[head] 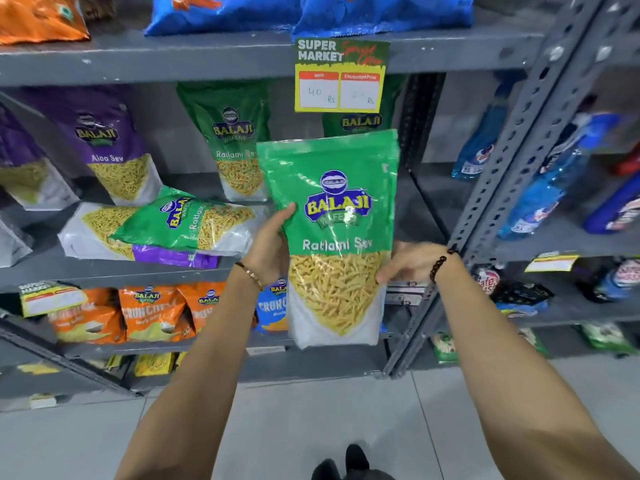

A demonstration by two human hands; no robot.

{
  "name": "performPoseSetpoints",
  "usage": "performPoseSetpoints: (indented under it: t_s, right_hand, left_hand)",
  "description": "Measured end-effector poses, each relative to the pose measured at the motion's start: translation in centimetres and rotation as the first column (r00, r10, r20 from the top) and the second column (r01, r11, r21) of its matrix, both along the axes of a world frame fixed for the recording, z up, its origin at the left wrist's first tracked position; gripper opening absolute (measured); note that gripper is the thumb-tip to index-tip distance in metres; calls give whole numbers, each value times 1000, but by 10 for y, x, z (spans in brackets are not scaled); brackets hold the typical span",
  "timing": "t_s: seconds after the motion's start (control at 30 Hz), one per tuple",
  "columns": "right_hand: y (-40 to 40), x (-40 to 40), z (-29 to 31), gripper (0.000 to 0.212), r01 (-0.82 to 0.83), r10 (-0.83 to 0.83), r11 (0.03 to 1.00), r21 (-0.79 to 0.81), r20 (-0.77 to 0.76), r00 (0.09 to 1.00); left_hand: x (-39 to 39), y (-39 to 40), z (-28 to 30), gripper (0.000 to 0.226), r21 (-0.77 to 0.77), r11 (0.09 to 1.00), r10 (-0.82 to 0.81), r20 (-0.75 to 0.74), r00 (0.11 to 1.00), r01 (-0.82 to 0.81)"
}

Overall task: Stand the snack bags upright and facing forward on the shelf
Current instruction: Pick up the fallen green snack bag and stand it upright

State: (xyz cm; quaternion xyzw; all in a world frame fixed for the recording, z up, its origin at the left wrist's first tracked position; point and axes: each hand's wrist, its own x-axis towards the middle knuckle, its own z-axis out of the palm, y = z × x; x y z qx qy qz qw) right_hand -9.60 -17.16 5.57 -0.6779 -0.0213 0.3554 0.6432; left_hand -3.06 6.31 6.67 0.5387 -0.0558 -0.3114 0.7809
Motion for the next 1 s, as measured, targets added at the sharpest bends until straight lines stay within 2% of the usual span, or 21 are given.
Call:
performPoseSetpoints:
  t_s: [0.1,0.2,0.27,0.37,0.57,0.63,0.73,0.87,1.0]
  right_hand:
    - [-2,-7,12,76,-117,115,992,-41,-61,992]
    - [-6,-8,19,76,-192,189,980,-57,-52,980]
    - [-8,-10,22,87,-210,205,973,-95,-53,977]
    - [-12,-10,19,81,-184,183,980,-71,-14,983]
    - [-32,-3,1,84,118,-120,992,36,73,990]
    - [-39,6,-8,81,207,-215,975,85,97,972]
    - [-49,26,-19,91,354,-373,924,141,140,917]
    - [-59,56,-24,62,519,-533,846,123,230,814]
    - [-61,83,-27,48,654,-654,746,124,319,686]
  left_hand:
    - [-11,0,11,34,35,992,-122,47,991,120]
    - [-20,0,19,34,25,990,-139,69,988,137]
    - [-21,-1,21,33,12,991,-136,90,987,136]
    - [-20,-7,19,31,17,991,-133,104,986,132]
    - [2,-26,10,34,26,991,-131,41,991,130]
    - [17,-36,5,32,14,994,-106,40,994,105]
    - [43,-53,-3,27,36,998,-58,82,995,55]
    - [72,-77,-5,38,65,997,31,151,988,-41]
    - [100,-99,-2,40,72,990,102,185,977,-117]
